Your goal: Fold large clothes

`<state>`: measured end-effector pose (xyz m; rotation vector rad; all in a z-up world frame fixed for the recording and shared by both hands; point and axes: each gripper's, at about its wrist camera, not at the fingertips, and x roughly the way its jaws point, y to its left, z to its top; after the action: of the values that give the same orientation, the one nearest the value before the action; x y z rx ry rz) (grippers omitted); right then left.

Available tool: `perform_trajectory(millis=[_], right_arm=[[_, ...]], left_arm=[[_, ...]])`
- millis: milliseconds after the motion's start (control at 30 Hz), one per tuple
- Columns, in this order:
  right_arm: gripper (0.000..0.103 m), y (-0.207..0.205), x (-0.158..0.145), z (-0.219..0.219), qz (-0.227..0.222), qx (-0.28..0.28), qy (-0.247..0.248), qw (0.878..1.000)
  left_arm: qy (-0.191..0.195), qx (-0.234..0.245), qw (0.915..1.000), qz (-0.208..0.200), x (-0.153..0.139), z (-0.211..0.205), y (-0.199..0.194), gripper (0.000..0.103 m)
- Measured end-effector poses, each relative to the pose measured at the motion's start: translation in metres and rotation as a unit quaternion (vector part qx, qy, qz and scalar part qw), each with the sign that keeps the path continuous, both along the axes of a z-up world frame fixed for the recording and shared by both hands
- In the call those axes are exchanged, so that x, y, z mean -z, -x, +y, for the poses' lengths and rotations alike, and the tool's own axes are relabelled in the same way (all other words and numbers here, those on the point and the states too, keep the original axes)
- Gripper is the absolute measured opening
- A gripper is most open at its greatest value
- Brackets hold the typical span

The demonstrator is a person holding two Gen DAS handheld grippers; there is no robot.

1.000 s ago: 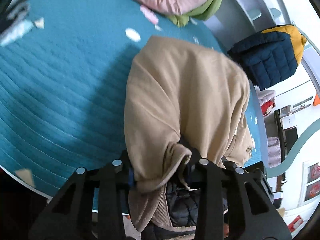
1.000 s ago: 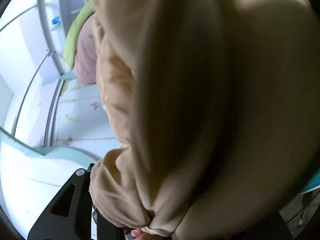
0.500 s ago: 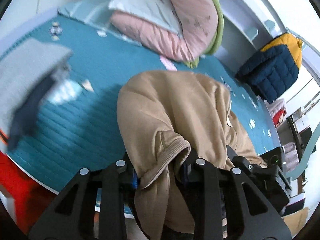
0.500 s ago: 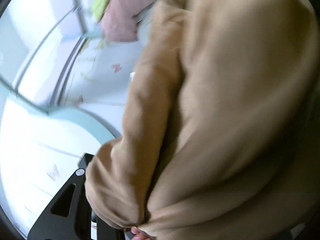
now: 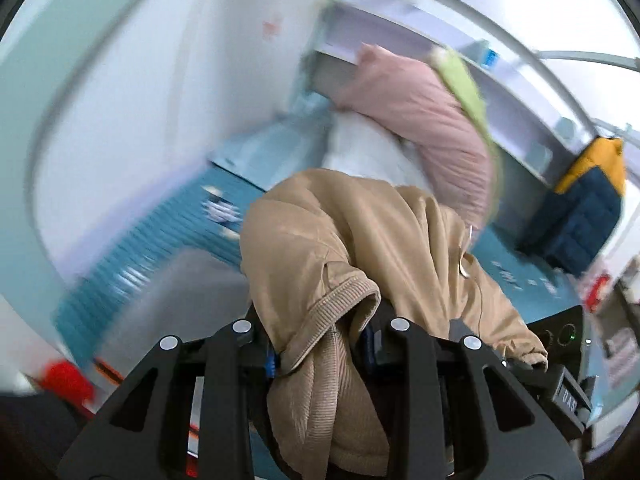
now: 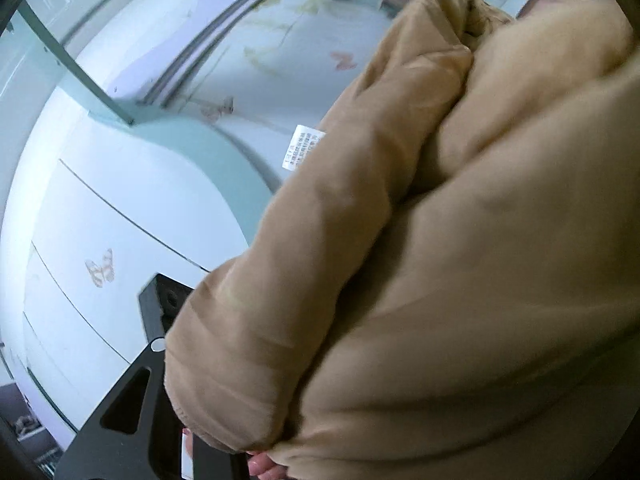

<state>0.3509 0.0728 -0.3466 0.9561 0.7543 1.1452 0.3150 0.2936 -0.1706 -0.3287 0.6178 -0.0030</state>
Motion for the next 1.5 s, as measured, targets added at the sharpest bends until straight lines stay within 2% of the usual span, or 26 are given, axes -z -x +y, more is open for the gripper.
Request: perform_trajectory(millis=[67,133,200,300,333,367,467,533,600,667,733,800,900,933,1000,1033,1067,1100,1167,1233,1300,1333,1400,1433,1500], right_arm=[[0.035,-0.015,0.016,0.035,0.010,-0.009,-0.003,1.000],[0.035,-0.016,0.037,0.060,0.025,-0.009,0.006,1.000],[0.036,0.009,0.059,0.076,0.042,-0.009,0.034,0.998],[0.043,0.034,0.106,0.094,0.085,-0.010,0.094,0.992],[0.048,0.041,0.118,0.095,0.095,-0.005,0.119,0.988],[0.057,0.048,0.127,0.095,0.102,0.002,0.145,0.984],[0.064,0.064,0.136,0.074,0.103,0.013,0.152,0.983],[0.069,0.068,0.133,0.056,0.104,0.033,0.158,0.981],[0.071,0.069,0.129,0.034,0.103,0.061,0.165,0.979],[0.075,0.073,0.131,0.004,0.110,0.107,0.206,0.966],[0.078,0.080,0.138,-0.019,0.110,0.116,0.229,0.960],[0.078,0.081,0.144,-0.040,0.108,0.114,0.266,0.951],[0.079,0.087,0.145,-0.056,0.109,0.121,0.267,0.950],[0.080,0.084,0.130,-0.027,0.114,0.119,0.260,0.951],[0.080,0.078,0.113,-0.030,0.105,0.120,0.255,0.954],[0.080,0.077,0.100,-0.018,0.090,0.120,0.266,0.952],[0.080,0.070,0.081,0.013,0.072,0.122,0.278,0.950],[0.080,0.079,0.051,0.023,0.052,0.125,0.286,0.948],[0.080,0.102,0.022,0.014,0.005,0.149,0.312,0.938],[0.080,0.101,-0.003,0.011,-0.029,0.159,0.329,0.930],[0.080,0.103,-0.024,0.017,-0.073,0.150,0.315,0.934],[0.079,0.092,-0.034,0.032,-0.089,0.126,0.309,0.938],[0.064,0.088,-0.042,0.058,-0.109,0.074,0.308,0.942],[0.050,0.087,-0.041,0.068,-0.120,0.042,0.307,0.943],[0.029,0.084,-0.029,0.090,-0.122,-0.018,0.328,0.936]], left_arm=[[-0.012,-0.025,0.9996,0.002,0.006,0.031,-0.005,0.028],[-0.021,-0.048,0.9985,0.017,0.023,0.063,-0.012,0.028],[-0.032,-0.060,0.9966,0.047,0.050,0.082,-0.019,0.028],[-0.049,-0.071,0.9906,0.106,0.103,0.101,-0.022,0.028],[-0.042,-0.077,0.9893,0.117,0.116,0.106,-0.020,0.028],[-0.031,-0.084,0.9886,0.121,0.124,0.111,-0.017,0.028],[0.001,-0.104,0.9891,0.105,0.136,0.120,-0.002,0.032],[0.005,-0.112,0.9885,0.101,0.135,0.121,0.004,0.040],[0.012,-0.118,0.9885,0.094,0.131,0.120,0.012,0.044],[0.007,-0.120,0.9881,0.096,0.128,0.114,0.018,0.052],[0.000,-0.120,0.9879,0.098,0.126,0.109,0.026,0.072],[-0.014,-0.117,0.9877,0.102,0.126,0.101,0.035,0.076],[-0.023,-0.115,0.9873,0.107,0.127,0.095,0.047,0.082],[-0.024,-0.119,0.9862,0.113,0.129,0.095,0.052,0.082],[-0.020,-0.128,0.9851,0.114,0.131,0.095,0.061,0.082],[-0.015,-0.131,0.9843,0.117,0.132,0.095,0.065,0.082],[-0.013,-0.130,0.9845,0.117,0.133,0.093,0.070,0.082],[-0.012,-0.131,0.9842,0.119,0.134,0.091,0.074,0.082],[-0.007,-0.130,0.9844,0.118,0.134,0.086,0.081,0.083],[0.015,-0.126,0.9848,0.118,0.138,0.082,0.090,0.085],[0.047,-0.124,0.9837,0.122,0.143,0.081,0.093,0.086],[0.063,-0.123,0.9820,0.129,0.149,0.080,0.094,0.086],[0.074,-0.128,0.9789,0.142,0.156,0.076,0.095,0.085],[0.082,-0.126,0.9775,0.148,0.162,0.073,0.095,0.085],[0.087,-0.132,0.9757,0.152,0.167,0.069,0.098,0.085]])
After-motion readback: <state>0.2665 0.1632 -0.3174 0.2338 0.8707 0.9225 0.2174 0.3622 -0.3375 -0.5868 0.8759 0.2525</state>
